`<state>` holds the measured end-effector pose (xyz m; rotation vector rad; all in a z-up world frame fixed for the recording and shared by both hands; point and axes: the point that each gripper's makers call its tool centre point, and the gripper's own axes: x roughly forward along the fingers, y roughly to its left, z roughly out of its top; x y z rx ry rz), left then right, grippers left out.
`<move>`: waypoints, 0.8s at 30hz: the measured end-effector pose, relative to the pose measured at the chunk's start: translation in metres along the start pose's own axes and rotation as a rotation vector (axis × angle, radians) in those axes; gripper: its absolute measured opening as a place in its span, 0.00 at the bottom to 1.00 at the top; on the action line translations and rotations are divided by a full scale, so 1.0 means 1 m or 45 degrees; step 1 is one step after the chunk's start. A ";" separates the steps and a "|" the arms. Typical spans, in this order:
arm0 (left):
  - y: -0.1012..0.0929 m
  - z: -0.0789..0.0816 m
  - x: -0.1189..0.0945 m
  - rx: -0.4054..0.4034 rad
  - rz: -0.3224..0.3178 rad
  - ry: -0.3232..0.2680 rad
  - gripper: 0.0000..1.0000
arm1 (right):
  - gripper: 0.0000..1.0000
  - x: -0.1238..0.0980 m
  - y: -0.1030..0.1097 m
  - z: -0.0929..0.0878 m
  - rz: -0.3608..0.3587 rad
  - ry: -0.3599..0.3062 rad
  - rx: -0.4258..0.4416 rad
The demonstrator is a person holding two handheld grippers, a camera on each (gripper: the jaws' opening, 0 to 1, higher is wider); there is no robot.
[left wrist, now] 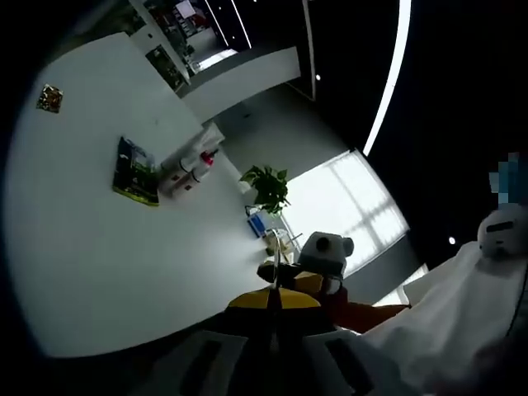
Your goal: Arrange the skincare products in the storage area until every visible bottle or jar stands upright without overlapping.
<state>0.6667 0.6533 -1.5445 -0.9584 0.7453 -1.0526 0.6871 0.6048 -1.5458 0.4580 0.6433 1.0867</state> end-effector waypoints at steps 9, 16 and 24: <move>0.013 0.008 -0.002 -0.051 0.081 -0.057 0.00 | 0.25 -0.009 -0.045 -0.043 -0.256 0.258 -0.352; 0.025 0.010 -0.002 -0.040 0.173 -0.074 0.00 | 0.30 0.004 -0.047 -0.054 -0.206 0.241 -0.320; 0.038 0.035 -0.010 -0.138 0.236 -0.228 0.00 | 0.28 0.002 -0.053 -0.063 -0.238 0.324 -0.535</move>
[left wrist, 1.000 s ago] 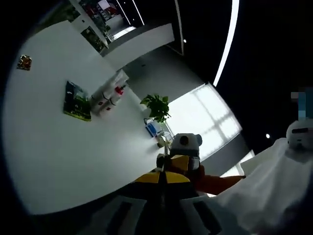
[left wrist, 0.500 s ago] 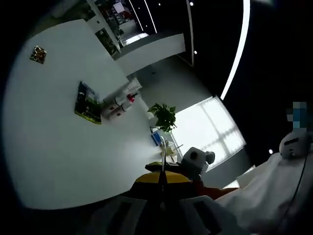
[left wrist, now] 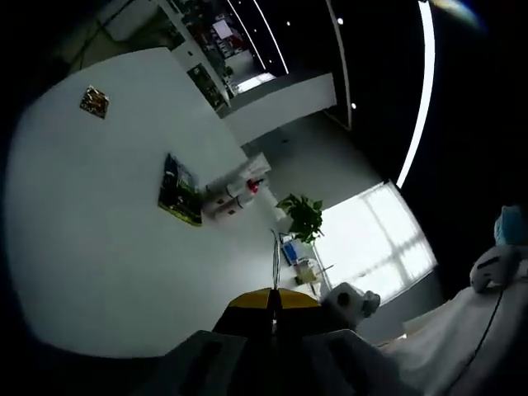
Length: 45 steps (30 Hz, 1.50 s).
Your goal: Arrange the skincare products in the storage area until every visible bottle or jar stands upright without overlapping.
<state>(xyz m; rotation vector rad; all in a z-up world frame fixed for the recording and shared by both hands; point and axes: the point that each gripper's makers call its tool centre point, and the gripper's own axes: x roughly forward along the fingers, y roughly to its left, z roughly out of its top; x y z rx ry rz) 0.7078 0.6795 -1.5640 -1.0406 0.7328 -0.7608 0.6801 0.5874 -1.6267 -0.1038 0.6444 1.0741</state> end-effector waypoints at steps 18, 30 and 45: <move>0.003 0.060 0.023 0.163 0.158 0.212 0.00 | 0.26 -0.001 0.003 -0.001 -0.003 0.005 -0.097; 0.017 0.096 0.037 0.170 0.174 0.224 0.00 | 0.25 0.001 0.001 -0.004 -0.001 0.033 -0.095; 0.037 0.150 0.048 0.177 0.220 0.224 0.00 | 0.24 0.001 -0.002 -0.007 -0.019 0.049 -0.096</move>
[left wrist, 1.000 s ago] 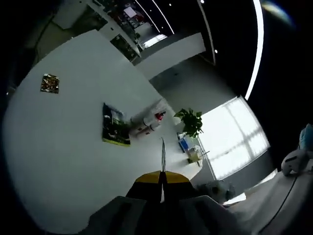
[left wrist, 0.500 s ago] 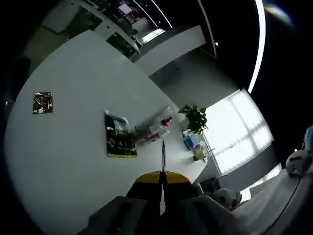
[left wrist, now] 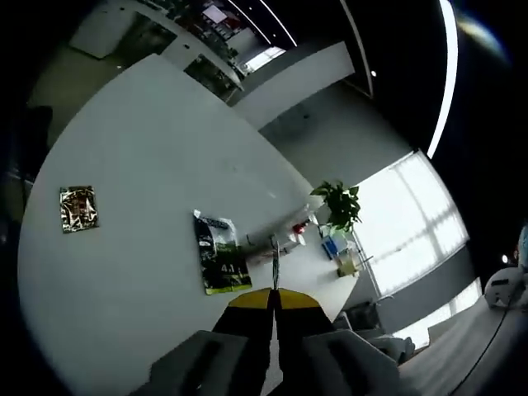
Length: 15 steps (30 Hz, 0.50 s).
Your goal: Arrange the skincare products in the storage area until every visible bottle or jar stands upright without overlapping.
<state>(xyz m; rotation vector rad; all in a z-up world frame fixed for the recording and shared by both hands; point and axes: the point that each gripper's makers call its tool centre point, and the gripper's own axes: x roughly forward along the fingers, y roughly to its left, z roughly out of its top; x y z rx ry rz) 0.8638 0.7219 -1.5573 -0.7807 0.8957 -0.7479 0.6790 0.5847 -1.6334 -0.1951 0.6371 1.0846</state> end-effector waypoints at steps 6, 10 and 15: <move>0.016 0.014 0.007 0.008 0.036 0.025 0.00 | 0.25 0.001 -0.001 -0.002 -0.012 0.012 -0.010; 0.025 0.020 0.018 0.004 0.049 0.049 0.00 | 0.25 0.000 -0.002 -0.002 -0.019 0.017 -0.009; 0.037 0.024 0.034 -0.018 0.060 0.064 0.00 | 0.24 0.002 -0.003 -0.006 -0.024 0.040 -0.015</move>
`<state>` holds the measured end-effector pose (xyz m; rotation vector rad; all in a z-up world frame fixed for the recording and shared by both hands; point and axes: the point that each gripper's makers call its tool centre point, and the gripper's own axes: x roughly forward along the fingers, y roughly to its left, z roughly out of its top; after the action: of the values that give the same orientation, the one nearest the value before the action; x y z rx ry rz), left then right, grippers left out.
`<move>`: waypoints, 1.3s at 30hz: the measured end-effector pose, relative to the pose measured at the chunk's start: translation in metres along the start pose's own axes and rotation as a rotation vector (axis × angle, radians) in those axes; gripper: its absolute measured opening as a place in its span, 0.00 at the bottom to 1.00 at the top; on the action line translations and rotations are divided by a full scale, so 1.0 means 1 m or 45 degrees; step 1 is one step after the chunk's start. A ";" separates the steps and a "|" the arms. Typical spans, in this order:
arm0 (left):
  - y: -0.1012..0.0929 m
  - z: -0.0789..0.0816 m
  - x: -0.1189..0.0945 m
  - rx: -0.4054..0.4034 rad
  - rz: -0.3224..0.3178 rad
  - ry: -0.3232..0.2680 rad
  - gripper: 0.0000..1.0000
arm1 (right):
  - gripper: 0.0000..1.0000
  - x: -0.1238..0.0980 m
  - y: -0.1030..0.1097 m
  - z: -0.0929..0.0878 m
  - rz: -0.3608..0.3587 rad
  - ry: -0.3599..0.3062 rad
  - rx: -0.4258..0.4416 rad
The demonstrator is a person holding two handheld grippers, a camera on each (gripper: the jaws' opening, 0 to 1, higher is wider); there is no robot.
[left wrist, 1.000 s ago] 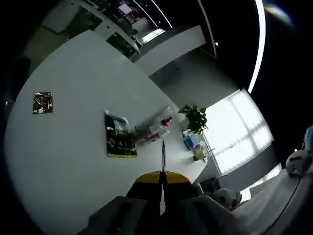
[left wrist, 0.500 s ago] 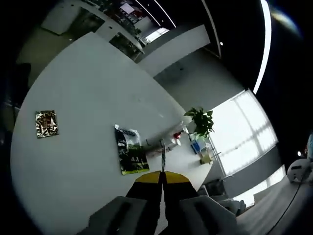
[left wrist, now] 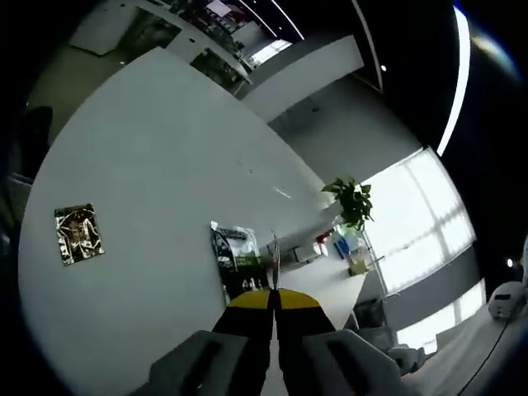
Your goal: Arrange the skincare products in the storage area until every visible bottle or jar stands upright without overlapping.
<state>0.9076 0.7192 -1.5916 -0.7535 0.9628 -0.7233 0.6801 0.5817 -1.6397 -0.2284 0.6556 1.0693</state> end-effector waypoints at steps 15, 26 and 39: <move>0.043 0.011 0.044 -0.070 0.104 0.054 0.00 | 0.20 -0.002 -0.004 0.001 -0.037 -0.005 -0.058; 0.069 0.015 0.064 -0.094 0.184 0.101 0.01 | 0.21 0.001 -0.007 -0.009 -0.039 0.051 -0.026; 0.091 0.016 0.080 -0.149 0.218 0.141 0.01 | 0.21 0.002 -0.008 -0.014 -0.044 0.083 -0.027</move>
<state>0.9714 0.7079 -1.6954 -0.7281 1.1631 -0.5674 0.6824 0.5730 -1.6528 -0.2934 0.6968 1.0392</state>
